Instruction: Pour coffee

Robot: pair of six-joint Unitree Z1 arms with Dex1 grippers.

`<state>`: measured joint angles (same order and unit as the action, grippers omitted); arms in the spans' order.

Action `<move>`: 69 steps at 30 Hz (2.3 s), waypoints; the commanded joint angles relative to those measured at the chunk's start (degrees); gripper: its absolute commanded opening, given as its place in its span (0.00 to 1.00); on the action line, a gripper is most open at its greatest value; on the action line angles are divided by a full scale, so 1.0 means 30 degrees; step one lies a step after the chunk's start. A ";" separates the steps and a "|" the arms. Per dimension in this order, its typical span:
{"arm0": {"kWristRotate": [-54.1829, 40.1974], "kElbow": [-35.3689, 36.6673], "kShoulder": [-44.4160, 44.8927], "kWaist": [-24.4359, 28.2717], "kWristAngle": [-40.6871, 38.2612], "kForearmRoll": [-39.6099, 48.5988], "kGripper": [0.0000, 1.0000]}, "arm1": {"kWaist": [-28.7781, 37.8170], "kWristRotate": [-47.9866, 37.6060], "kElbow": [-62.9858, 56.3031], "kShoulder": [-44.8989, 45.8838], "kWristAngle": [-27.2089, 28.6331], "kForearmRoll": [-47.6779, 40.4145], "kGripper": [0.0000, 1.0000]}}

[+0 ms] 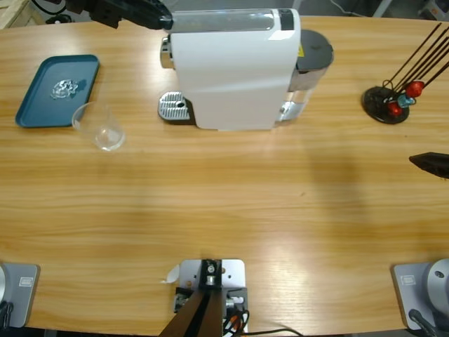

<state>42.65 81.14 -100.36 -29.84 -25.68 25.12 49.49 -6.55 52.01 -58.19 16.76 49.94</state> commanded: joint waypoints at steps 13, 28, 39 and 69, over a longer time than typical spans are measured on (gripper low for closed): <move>0.0139 -0.0739 0.0611 0.0163 -0.0781 -0.0063 0.00 | -0.0262 0.0075 -0.0578 -0.0555 -0.0022 -0.0182 0.89; 0.0972 0.1992 0.0400 0.0128 -0.2287 -0.0227 0.00 | -0.0268 0.0075 -0.0596 -0.0385 0.0201 -0.0182 0.89; -0.4589 0.2174 0.0828 -0.1484 -0.2498 -0.2659 0.75 | -0.0268 0.0075 -0.0578 -0.0373 0.0447 -0.0335 0.92; -1.3079 -0.7360 0.7923 -0.6312 1.1928 -0.0110 0.91 | -1.1447 -0.1156 -0.7181 -0.3578 0.0734 -1.4673 0.76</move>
<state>3.41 61.61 -77.64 -48.12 9.05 23.95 17.72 -9.47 36.12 -61.59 20.14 14.63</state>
